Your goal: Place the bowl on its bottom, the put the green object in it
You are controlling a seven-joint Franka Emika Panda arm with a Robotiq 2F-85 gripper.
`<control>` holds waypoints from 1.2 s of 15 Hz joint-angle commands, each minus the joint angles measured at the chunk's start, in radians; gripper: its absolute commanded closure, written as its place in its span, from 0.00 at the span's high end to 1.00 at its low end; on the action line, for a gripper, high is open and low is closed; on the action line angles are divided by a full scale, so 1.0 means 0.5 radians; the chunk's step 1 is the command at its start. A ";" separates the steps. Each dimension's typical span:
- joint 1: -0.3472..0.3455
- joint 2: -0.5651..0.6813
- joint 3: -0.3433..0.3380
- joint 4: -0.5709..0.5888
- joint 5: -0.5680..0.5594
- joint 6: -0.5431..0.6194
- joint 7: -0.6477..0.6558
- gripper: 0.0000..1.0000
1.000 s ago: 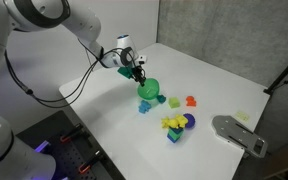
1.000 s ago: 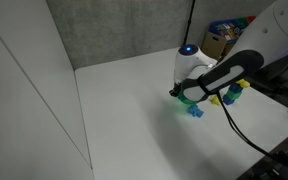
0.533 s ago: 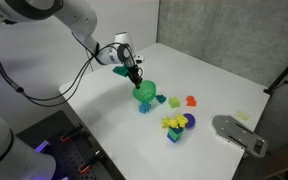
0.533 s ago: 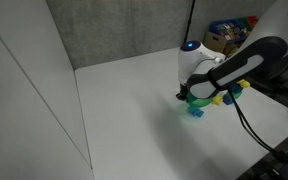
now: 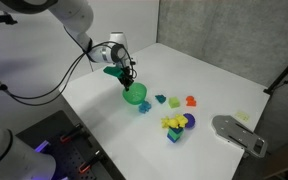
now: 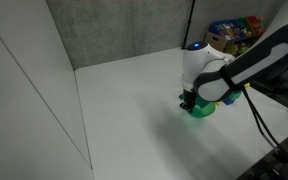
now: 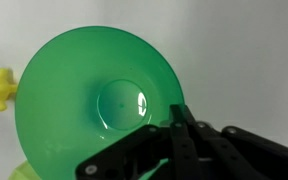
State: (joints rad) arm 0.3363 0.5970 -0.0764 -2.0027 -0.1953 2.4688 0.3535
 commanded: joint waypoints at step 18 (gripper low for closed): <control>0.177 0.032 0.339 -0.024 -0.024 -0.185 -0.036 0.49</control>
State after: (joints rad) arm 0.4208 0.6128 0.0967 -2.0232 -0.1965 2.3880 0.3433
